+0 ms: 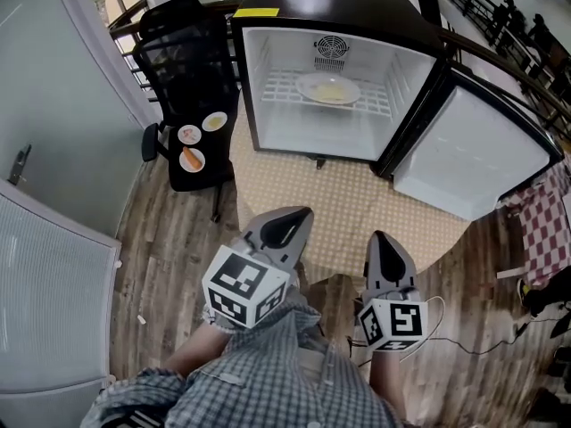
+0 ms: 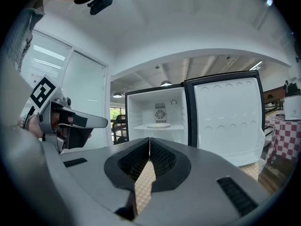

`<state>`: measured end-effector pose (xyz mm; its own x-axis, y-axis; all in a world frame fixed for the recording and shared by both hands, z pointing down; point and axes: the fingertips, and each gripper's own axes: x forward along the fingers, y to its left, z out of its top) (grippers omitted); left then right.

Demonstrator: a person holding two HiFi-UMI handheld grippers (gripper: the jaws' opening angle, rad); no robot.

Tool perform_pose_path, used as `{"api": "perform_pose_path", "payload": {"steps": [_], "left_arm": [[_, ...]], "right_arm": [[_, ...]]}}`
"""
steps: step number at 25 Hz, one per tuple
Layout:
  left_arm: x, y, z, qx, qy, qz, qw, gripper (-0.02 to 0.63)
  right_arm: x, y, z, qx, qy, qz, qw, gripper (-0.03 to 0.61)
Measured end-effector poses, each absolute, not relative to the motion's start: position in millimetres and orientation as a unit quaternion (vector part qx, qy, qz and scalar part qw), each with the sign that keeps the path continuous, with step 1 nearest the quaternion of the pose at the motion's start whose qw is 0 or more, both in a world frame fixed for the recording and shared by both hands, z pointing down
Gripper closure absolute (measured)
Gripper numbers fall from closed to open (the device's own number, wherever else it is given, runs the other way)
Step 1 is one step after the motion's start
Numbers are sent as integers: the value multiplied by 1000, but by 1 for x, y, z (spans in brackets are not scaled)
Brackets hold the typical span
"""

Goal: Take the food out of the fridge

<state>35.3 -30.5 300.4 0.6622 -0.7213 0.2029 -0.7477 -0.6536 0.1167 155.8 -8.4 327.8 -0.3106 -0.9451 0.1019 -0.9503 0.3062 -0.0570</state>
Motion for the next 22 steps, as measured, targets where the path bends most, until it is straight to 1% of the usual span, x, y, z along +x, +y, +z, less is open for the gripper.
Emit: {"api": "perform_pose_path", "payload": {"steps": [6, 10, 12, 18, 22], "left_arm": [[27, -81, 293, 906, -407, 60, 101, 607], [17, -108, 290, 903, -414, 53, 106, 607], [12, -122, 291, 900, -419, 49, 112, 607], [-2, -165, 299, 890, -435, 35, 134, 607], [-2, -187, 306, 891, -432, 40, 135, 607]], "right_arm": [[154, -58, 318, 591, -805, 42, 36, 568], [152, -89, 313, 590, -805, 52, 23, 568], [150, -103, 312, 591, -805, 46, 27, 569], [141, -145, 312, 587, -808, 14, 57, 568], [137, -177, 312, 582, -806, -37, 103, 568]]}}
